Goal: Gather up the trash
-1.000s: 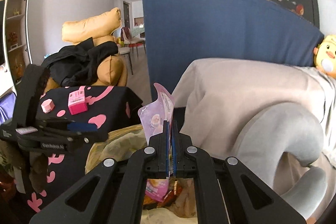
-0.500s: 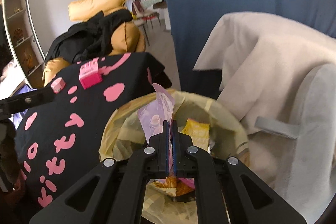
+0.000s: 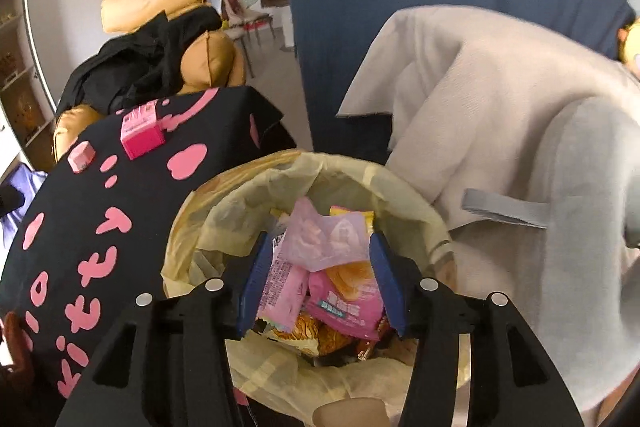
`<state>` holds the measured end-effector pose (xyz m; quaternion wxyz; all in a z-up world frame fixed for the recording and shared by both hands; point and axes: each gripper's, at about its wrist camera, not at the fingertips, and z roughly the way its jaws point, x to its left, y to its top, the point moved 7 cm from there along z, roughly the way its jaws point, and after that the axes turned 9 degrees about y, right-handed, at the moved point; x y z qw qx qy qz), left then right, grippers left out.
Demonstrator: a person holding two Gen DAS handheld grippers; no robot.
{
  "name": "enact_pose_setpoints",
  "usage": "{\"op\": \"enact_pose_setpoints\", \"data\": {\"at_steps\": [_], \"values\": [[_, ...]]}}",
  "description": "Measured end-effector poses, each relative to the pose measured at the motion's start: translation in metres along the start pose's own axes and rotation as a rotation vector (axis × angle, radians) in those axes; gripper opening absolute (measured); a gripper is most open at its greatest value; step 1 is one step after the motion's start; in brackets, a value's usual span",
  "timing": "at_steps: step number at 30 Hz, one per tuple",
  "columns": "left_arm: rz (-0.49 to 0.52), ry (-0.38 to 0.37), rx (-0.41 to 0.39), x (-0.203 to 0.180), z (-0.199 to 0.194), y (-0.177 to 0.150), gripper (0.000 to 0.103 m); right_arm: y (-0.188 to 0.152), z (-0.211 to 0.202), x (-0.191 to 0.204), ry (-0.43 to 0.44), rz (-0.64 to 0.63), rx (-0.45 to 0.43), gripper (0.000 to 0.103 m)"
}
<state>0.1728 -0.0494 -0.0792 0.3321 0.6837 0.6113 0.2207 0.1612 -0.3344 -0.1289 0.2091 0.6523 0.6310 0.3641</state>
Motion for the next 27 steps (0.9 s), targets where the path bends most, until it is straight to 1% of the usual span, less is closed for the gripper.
{"op": "enact_pose_setpoints", "data": {"at_steps": [2,4,7,11,13,15,20,21,23,27], "values": [[0.011,0.003,0.000,0.002,-0.010,-0.007,0.091,0.000,-0.016,0.005,0.047,0.038,-0.042,0.048],[0.029,0.005,-0.015,0.001,-0.023,-0.010,0.091,0.000,-0.031,0.016,0.081,0.047,-0.058,0.048],[0.041,0.019,-0.055,0.001,-0.047,-0.011,0.091,-0.004,-0.060,0.045,0.107,-0.011,-0.081,0.048],[0.021,0.032,-0.074,0.001,-0.077,-0.019,0.091,-0.012,-0.092,0.081,0.116,-0.099,-0.114,0.048],[0.032,0.062,-0.077,0.001,-0.086,-0.026,0.091,-0.020,-0.103,0.096,0.131,-0.110,-0.101,0.048],[0.057,0.121,-0.096,0.002,-0.097,-0.031,0.091,-0.027,-0.111,0.109,0.161,-0.115,-0.093,0.048],[0.108,0.214,-0.168,0.003,-0.131,-0.036,0.091,-0.045,-0.126,0.136,0.233,-0.078,-0.060,0.048],[0.107,0.234,-0.179,0.005,-0.136,-0.036,0.091,-0.046,-0.128,0.138,0.236,-0.080,-0.064,0.048],[0.102,0.270,-0.202,0.010,-0.147,-0.035,0.091,-0.049,-0.135,0.143,0.212,-0.095,-0.080,0.048],[0.105,0.279,-0.207,0.011,-0.155,-0.038,0.091,-0.052,-0.141,0.145,0.198,-0.099,-0.089,0.048]]}}
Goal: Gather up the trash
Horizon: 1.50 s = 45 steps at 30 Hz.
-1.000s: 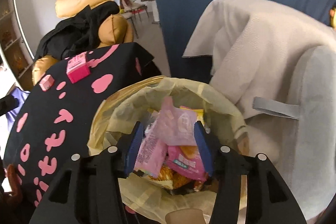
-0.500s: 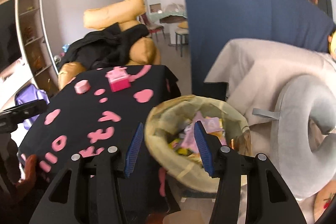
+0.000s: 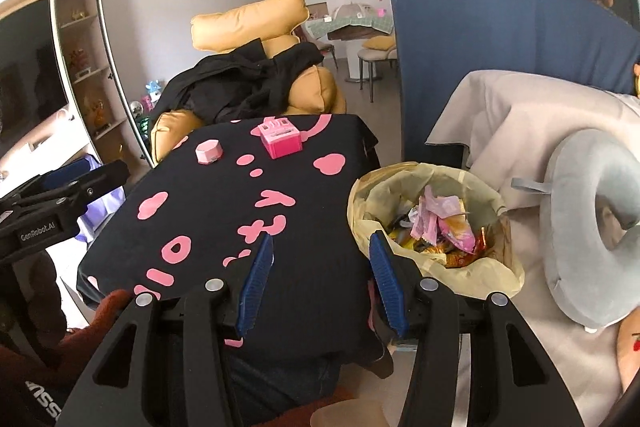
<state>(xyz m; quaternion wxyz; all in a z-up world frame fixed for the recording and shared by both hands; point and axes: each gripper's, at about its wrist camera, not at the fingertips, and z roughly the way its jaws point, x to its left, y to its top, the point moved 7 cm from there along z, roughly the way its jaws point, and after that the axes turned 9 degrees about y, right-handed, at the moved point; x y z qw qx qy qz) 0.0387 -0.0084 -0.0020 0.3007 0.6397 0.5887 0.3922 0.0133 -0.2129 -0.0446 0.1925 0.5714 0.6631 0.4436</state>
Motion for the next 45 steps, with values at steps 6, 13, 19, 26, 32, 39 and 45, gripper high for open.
{"op": "enact_pose_setpoints", "data": {"at_steps": [6,13,19,26,32,39,45], "values": [[-0.018,0.002,0.005,0.004,-0.003,-0.001,0.091,0.001,-0.006,0.005,-0.017,-0.019,-0.017,0.048],[-0.020,-0.003,0.007,0.005,-0.004,-0.002,0.091,0.001,-0.010,0.008,-0.026,-0.036,-0.028,0.048],[-0.015,-0.013,0.002,0.003,-0.005,-0.001,0.091,0.002,-0.012,0.007,-0.040,-0.039,-0.035,0.048],[-0.012,-0.016,0.002,0.000,-0.006,0.000,0.091,0.007,-0.021,0.006,-0.055,-0.047,-0.072,0.048],[-0.006,-0.024,0.001,-0.004,-0.006,0.000,0.091,0.007,-0.021,0.002,-0.061,-0.040,-0.072,0.048],[-0.007,-0.025,0.001,-0.005,-0.007,0.000,0.091,0.009,-0.024,0.001,-0.073,-0.042,-0.084,0.048],[-0.007,-0.028,0.005,-0.005,-0.006,-0.001,0.091,0.009,-0.023,0.000,-0.073,-0.042,-0.082,0.048]]}}
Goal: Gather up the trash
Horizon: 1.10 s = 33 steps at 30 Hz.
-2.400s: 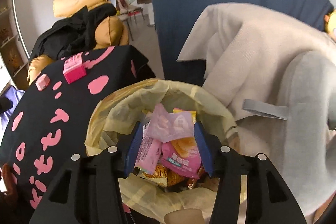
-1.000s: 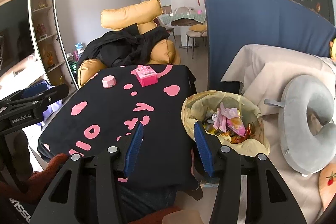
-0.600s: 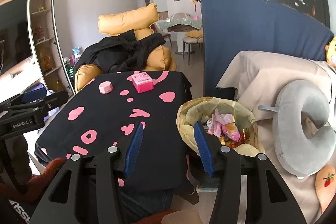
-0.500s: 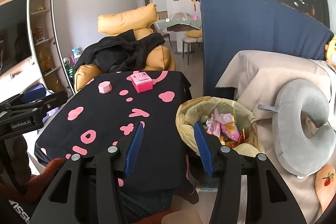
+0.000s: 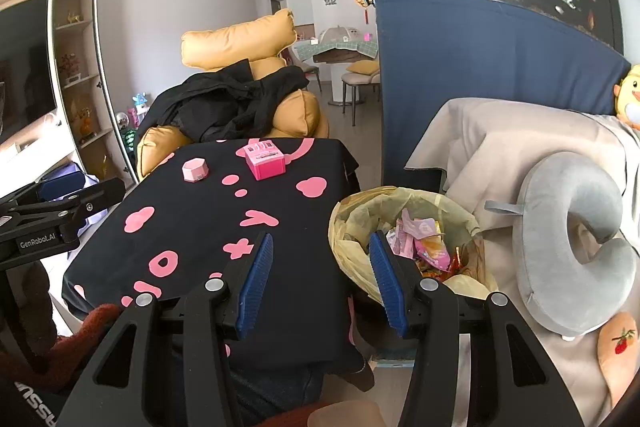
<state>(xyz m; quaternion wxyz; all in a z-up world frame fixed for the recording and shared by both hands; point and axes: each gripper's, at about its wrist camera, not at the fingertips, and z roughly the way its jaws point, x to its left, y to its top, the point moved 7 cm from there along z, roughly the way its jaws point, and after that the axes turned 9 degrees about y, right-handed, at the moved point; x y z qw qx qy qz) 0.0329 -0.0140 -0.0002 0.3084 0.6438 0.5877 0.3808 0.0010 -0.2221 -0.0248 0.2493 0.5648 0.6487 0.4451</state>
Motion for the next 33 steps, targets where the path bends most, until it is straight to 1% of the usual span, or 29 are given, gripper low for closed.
{"op": "enact_pose_setpoints", "data": {"at_steps": [7,33], "values": [[0.000,-0.006,0.011,-0.0009,0.0031,-0.0015,0.091,-0.0009,0.0011,-0.0019,0.001,0.006,0.003,0.048],[-0.001,-0.006,0.011,-0.0012,0.0032,-0.0013,0.091,-0.0009,0.0022,-0.0035,0.002,0.011,0.005,0.048]]}}
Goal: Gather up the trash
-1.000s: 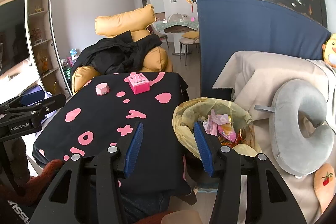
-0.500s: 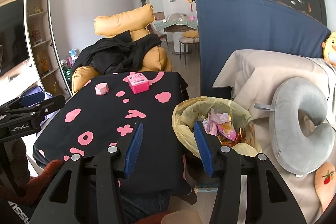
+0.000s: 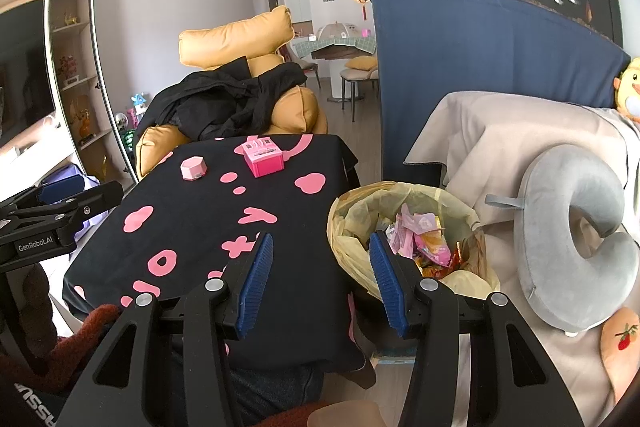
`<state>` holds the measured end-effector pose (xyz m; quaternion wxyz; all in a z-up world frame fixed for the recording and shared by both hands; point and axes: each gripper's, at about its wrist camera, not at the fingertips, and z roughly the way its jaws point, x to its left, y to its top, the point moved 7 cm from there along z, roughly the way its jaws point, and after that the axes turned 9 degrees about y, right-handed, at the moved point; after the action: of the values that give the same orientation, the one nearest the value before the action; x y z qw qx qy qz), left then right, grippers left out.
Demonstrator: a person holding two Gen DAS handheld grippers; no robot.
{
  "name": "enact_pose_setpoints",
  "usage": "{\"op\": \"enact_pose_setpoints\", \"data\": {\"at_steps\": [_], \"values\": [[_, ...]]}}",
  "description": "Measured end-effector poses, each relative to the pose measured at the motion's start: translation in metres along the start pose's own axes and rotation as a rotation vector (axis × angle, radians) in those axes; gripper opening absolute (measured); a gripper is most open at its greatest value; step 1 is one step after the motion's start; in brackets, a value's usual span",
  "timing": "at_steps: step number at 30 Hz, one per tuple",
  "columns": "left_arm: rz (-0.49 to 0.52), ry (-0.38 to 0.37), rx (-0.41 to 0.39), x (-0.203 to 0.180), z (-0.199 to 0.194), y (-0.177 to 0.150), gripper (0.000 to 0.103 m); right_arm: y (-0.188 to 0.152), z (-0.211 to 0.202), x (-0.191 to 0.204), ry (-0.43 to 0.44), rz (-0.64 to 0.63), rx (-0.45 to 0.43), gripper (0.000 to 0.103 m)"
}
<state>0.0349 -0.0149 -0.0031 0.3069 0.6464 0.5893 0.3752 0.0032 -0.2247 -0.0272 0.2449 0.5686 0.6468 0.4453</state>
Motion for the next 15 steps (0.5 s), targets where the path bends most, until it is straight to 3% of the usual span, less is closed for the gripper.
{"op": "enact_pose_setpoints", "data": {"at_steps": [15], "values": [[0.000,-0.001,0.004,-0.0029,0.0002,-0.0026,0.091,0.0002,0.0002,0.0001,0.000,0.001,0.000,0.048]]}}
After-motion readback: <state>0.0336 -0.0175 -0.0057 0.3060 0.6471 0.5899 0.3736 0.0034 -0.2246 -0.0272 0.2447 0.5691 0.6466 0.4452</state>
